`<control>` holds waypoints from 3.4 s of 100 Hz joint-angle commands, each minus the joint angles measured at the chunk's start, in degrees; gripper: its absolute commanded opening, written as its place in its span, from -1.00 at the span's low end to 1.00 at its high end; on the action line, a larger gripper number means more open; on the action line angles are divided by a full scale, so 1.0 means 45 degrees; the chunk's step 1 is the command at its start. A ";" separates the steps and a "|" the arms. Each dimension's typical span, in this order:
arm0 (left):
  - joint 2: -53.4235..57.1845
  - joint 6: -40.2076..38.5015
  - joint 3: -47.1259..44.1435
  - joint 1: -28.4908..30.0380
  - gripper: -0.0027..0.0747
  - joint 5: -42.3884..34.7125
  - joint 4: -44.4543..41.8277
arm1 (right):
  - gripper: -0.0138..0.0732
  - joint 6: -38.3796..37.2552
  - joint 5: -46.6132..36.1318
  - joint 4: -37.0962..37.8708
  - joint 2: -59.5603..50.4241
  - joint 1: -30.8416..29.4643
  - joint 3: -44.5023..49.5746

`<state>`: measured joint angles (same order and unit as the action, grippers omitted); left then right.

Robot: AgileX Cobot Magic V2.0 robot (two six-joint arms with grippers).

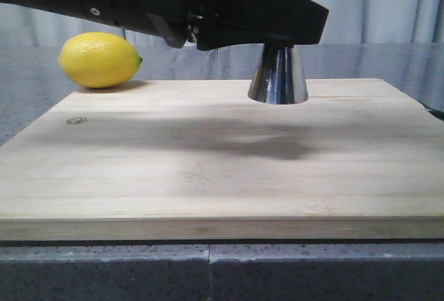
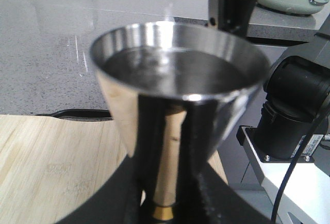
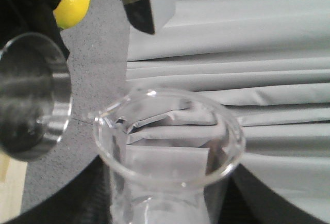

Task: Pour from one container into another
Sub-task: 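Tilt the beaker with the right gripper, pouring liquid into the jigger, then tilt the glass beaker upright and lower it with the right gripper, then set the glass beaker down on the board's far corner with the right gripper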

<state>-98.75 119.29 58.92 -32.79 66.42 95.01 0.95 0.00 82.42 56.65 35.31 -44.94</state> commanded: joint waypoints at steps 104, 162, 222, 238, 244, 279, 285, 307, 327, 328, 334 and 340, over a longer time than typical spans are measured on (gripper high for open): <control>0.0677 -0.0072 0.0365 -0.0088 -0.98 0.1277 0.0863 | -0.38 -1.1009 -0.1068 -0.0829 0.0640 -0.2762 -0.0467; 0.0677 -0.0072 0.0365 -0.0063 -0.98 0.1277 0.0843 | -0.38 -1.0988 -0.9702 -0.1571 0.3756 -0.8116 -0.0425; 0.0677 -0.0072 0.0365 -0.0034 -0.98 0.1262 0.0790 | -0.38 -0.9379 -1.1920 -0.2507 0.4779 -0.8575 0.1581; 0.0677 -0.0072 0.0365 -0.0034 -0.98 0.1262 0.0764 | -0.38 -0.8477 -1.2077 -0.3357 0.5383 -0.8575 0.1605; 0.0677 -0.0072 0.0365 -0.0034 -0.98 0.1262 0.0764 | -0.38 -0.8121 -1.2151 -0.3699 0.5614 -0.8575 0.1605; 0.0677 -0.0072 0.0365 -0.0012 -0.98 0.1243 0.0764 | -0.38 -0.6673 -1.3262 -0.4990 0.7180 -0.8575 0.1605; 0.0677 -0.0072 0.0365 0.0015 -0.98 0.1243 0.0764 | -0.38 -0.6434 -1.3308 -0.5085 0.7356 -0.8575 0.1605; 0.0677 -0.0072 0.0365 0.0101 -0.98 0.1214 0.0764 | -0.38 -0.5592 -1.3742 -0.5708 0.8144 -0.8575 0.1605; 0.0677 -0.0072 0.0365 0.0101 -0.98 0.1214 0.0764 | -0.38 -0.5016 -1.4113 -0.6163 0.8731 -0.8575 0.1605; 0.0677 -0.0072 0.0365 0.0101 -0.98 0.1214 0.0764 | -0.38 -0.4988 -1.4113 -0.6163 0.8726 -0.8575 0.1605; 0.0677 -0.0072 0.0365 0.0101 -0.98 0.1214 0.0764 | -0.38 -0.4802 -1.4200 -0.6329 0.8887 -0.8575 0.1605; 0.0677 -0.0072 0.0365 0.0101 -0.98 0.1214 0.0764 | -0.38 -0.4750 -1.4362 -0.6502 0.9027 -0.8575 0.1605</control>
<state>-98.75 119.29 58.92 -32.43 66.42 94.57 -21.85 -59.71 55.91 98.34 -3.03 -36.61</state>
